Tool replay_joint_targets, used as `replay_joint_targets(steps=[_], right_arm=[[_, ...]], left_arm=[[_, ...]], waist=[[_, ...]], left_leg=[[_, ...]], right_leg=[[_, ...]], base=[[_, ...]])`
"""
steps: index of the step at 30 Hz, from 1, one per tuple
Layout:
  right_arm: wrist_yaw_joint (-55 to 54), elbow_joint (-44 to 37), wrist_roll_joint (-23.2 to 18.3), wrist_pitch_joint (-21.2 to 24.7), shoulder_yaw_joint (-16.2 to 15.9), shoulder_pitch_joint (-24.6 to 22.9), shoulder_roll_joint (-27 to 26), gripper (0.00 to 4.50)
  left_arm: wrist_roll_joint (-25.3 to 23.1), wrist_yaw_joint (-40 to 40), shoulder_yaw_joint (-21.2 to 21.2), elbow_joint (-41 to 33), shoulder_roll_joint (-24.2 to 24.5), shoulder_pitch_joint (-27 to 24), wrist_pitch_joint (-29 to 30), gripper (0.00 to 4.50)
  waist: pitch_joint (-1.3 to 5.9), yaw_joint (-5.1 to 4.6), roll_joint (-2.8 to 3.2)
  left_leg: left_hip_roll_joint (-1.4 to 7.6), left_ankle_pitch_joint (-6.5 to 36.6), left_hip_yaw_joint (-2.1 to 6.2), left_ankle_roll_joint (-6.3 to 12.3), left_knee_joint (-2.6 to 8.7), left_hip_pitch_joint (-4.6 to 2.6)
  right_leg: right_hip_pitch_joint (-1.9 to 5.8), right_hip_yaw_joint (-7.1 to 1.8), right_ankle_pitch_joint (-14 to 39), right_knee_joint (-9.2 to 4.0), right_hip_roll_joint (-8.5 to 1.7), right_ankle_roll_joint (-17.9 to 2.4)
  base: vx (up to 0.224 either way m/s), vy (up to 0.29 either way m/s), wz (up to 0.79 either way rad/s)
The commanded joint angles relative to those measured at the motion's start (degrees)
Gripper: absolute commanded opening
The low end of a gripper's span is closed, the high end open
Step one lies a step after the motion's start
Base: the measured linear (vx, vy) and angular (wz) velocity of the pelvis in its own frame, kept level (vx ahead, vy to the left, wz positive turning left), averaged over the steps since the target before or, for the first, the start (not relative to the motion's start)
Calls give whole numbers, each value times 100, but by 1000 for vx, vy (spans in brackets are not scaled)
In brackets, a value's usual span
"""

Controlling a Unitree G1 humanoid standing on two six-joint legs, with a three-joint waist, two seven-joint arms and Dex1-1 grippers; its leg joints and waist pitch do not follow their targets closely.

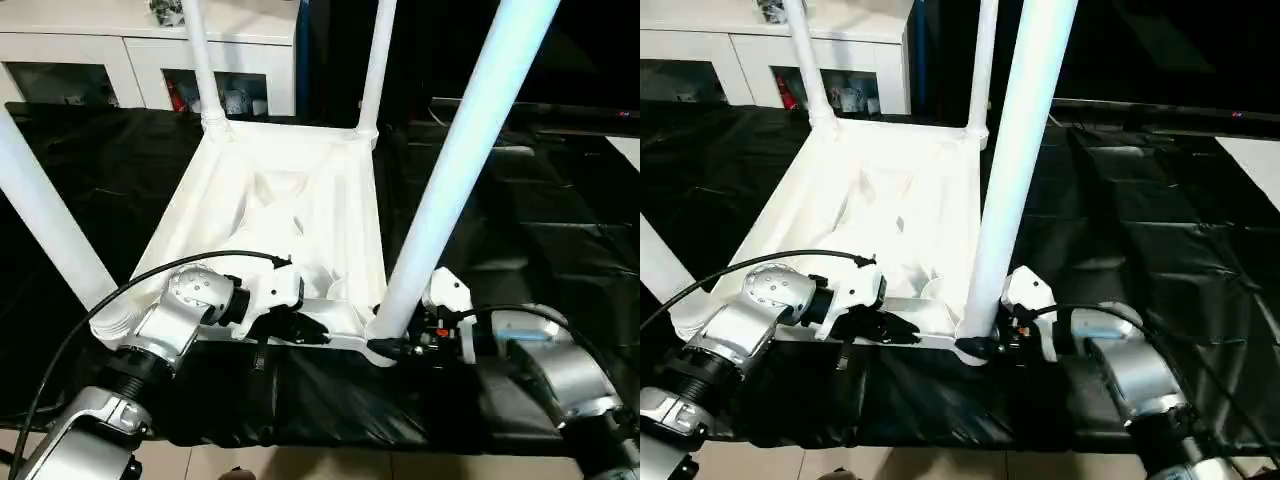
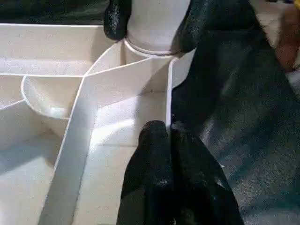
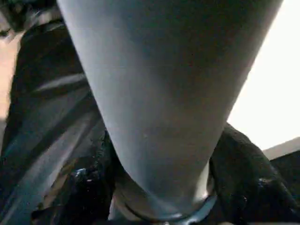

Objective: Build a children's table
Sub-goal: Rotate leg to tighten

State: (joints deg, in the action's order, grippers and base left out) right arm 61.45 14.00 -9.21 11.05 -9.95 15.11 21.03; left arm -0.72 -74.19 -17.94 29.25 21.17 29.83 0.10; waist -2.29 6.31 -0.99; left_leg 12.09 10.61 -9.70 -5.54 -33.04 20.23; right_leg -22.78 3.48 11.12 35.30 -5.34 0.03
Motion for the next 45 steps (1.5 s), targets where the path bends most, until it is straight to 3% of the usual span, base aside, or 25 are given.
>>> replay_joint_targets(steps=[1,3,8,11,16,18,20,21,25,28,33,36,40,43,45], right_arm=[[-552,151,103,-5,-352,-75,-505,244],[-872,280,167,-54,-276,-52,-661,225],[-2112,617,226,154,47,68,-1429,200],[-2507,691,336,198,38,96,-1722,197],[-3388,1056,691,42,0,282,-2135,196],[-3367,1071,718,-57,21,302,-2156,196],[-3187,984,556,46,136,265,-2141,251],[-3187,984,556,46,136,265,-2141,251],[-2568,720,373,94,176,157,-1758,294],[-2071,519,305,31,35,74,-1390,321],[-1225,252,198,27,-33,-30,-804,321],[-397,121,126,-65,-130,-62,-282,321],[101,43,22,-93,-185,-68,-46,321],[368,9,-54,-114,-241,-54,90,306],[625,28,-104,-105,-300,5,208,273]], left_arm=[[-29,909,79,-411,-447,-10,199,0],[-33,1044,68,-518,-538,-83,294,0],[-215,1583,-124,-1030,-958,-400,736,0],[-332,1905,-184,-1093,-1186,-423,873,0],[-523,2473,-293,-1310,-1581,-476,1213,0],[-521,2479,-313,-1392,-1597,-510,1228,0],[-525,2423,-322,-1429,-1536,-535,1185,0],[-525,2423,-322,-1429,-1536,-535,1185,0],[-433,2150,-228,-1448,-1309,-531,1023,0],[-362,1945,-175,-1486,-1142,-520,939,0],[-212,1442,-95,-1484,-815,-488,818,0],[-129,869,-92,-1393,-454,-439,668,0],[-61,557,-96,-1310,-260,-379,589,0],[-17,375,-92,-1190,-148,-294,528,0],[9,139,-109,-981,-9,-159,383,0]], waist=[[273,-24,-31],[258,-55,-32],[255,-173,-37],[248,-207,-26],[244,-292,-2],[245,-299,-19],[249,-298,-1],[253,-302,-9],[269,-287,-7],[285,-258,-17],[311,-219,-30],[314,-198,-11],[315,-159,-19],[304,-114,-16],[302,-91,-13]], left_leg=[[103,1497,-19,76,424,-17],[90,1646,-3,-17,444,-19],[75,1693,30,-39,476,29],[66,1801,19,-45,471,-9],[60,1962,36,-79,488,3],[51,1999,29,-49,478,-3],[50,1981,31,0,482,11],[50,1968,28,14,479,11],[66,1809,12,99,467,18],[62,1604,-12,169,443,21],[60,1151,-29,333,403,31],[73,1067,-31,411,393,30],[79,1012,-47,474,376,3],[85,1106,-56,436,383,-29],[86,1205,-52,392,392,-33]], right_leg=[[250,-214,1664,-481,-273,-1015],[232,-205,2120,-530,-277,-855],[228,-207,2431,-579,-258,-608],[185,-211,2392,-598,-237,-640],[178,-207,2383,-608,-225,-639],[168,-216,2388,-623,-222,-617],[176,-226,2305,-613,-213,-614],[177,-227,2260,-614,-209,-616],[194,-242,1770,-568,-197,-750],[216,-250,1419,-538,-199,-869],[266,-245,846,-471,-198,-1061],[274,-239,648,-435,-196,-1173],[270,-244,413,-406,-192,-1326],[250,-248,550,-421,-198,-1347],[252,-245,729,-430,-200,-1317]], base=[[0,0,0],[0,0,0],[0,0,0],[0,0,0],[0,0,0],[0,0,0],[0,0,0],[0,0,0],[0,0,0],[0,0,0],[0,0,0],[0,0,0],[0,0,0],[0,0,0],[0,0,0]])
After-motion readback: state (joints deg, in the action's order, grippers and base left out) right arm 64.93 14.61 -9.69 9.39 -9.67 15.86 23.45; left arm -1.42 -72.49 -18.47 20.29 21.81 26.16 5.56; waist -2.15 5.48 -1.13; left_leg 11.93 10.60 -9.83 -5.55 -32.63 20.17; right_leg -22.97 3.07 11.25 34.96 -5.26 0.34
